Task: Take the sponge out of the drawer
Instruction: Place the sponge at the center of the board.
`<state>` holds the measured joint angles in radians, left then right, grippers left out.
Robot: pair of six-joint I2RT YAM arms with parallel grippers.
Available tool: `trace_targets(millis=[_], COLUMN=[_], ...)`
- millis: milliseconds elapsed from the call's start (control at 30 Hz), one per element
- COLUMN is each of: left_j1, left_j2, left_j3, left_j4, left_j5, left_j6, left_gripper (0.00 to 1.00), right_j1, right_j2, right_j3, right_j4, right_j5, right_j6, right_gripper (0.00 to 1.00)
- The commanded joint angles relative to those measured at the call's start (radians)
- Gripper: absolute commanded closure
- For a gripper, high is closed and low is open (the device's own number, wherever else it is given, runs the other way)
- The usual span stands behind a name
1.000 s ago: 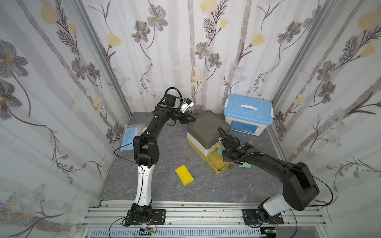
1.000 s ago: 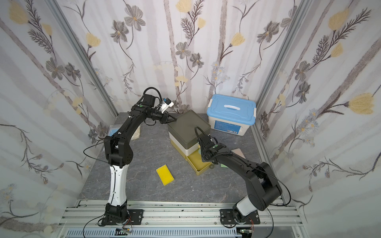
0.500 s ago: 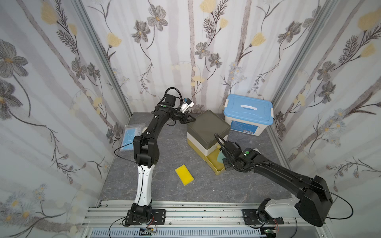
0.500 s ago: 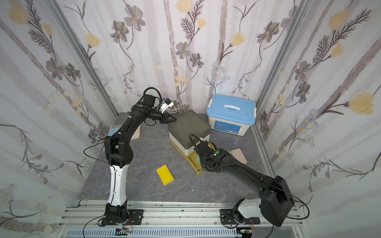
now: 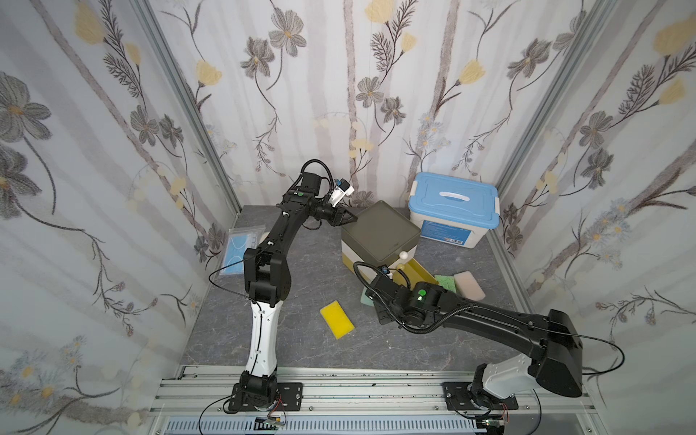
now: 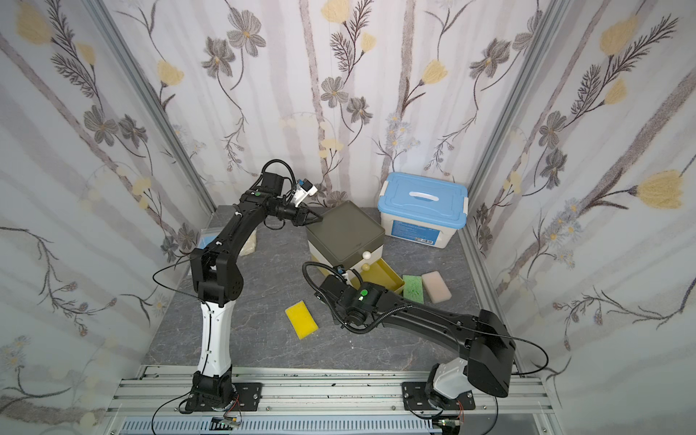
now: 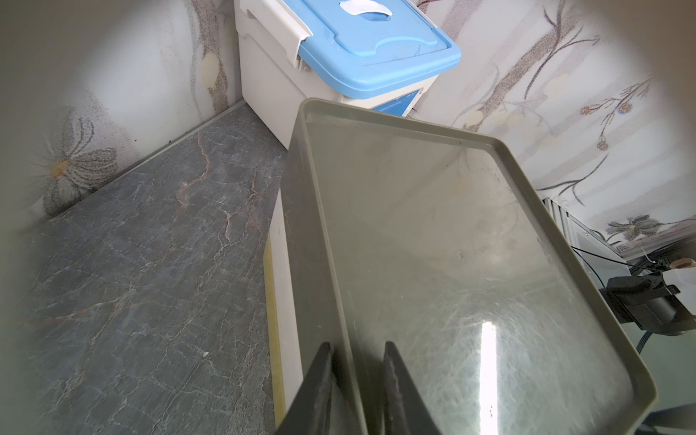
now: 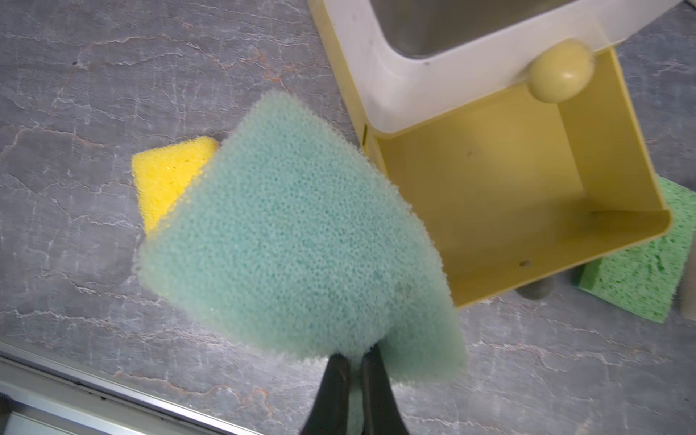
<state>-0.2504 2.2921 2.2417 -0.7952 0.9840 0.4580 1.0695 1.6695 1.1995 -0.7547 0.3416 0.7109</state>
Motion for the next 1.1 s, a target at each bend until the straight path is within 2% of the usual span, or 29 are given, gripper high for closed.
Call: trace_targets(millis=[0,233,467,833,1067], left_j1=[-0.009,-0.009,-0.007,-0.010,-0.011], left_j2=[0.010,0.009,0.006,0.004,0.009], left_j3=[-0.013,-0.013,-0.014,-0.014,-0.015], left_j4=[-0.157,-0.156,-0.157,-0.158,-0.158], left_j5=[-0.031,-0.028,-0.028,-0.028,-0.025], left_j6=[0.017,0.019,0.020,0.019,0.019], left_gripper=[0.75,0.75,0.75,0.75,0.75], right_j1=[0.014,0.027,0.015,-0.049,-0.067], right_j2=[0.082,0.237,0.350,0.429,0.465], right_j3=[0.064,0.173,0.190,0.233,0.270], right_j4=[0.095,0.153,0.196,0.174,0.110], right_j5=[-0.031,-0.087,-0.126,-0.161,-0.145], right_j6=[0.015,0.004,0.005,-0.005,0.034], right_gripper=[1.00,1.00,1.00,1.00,1.00])
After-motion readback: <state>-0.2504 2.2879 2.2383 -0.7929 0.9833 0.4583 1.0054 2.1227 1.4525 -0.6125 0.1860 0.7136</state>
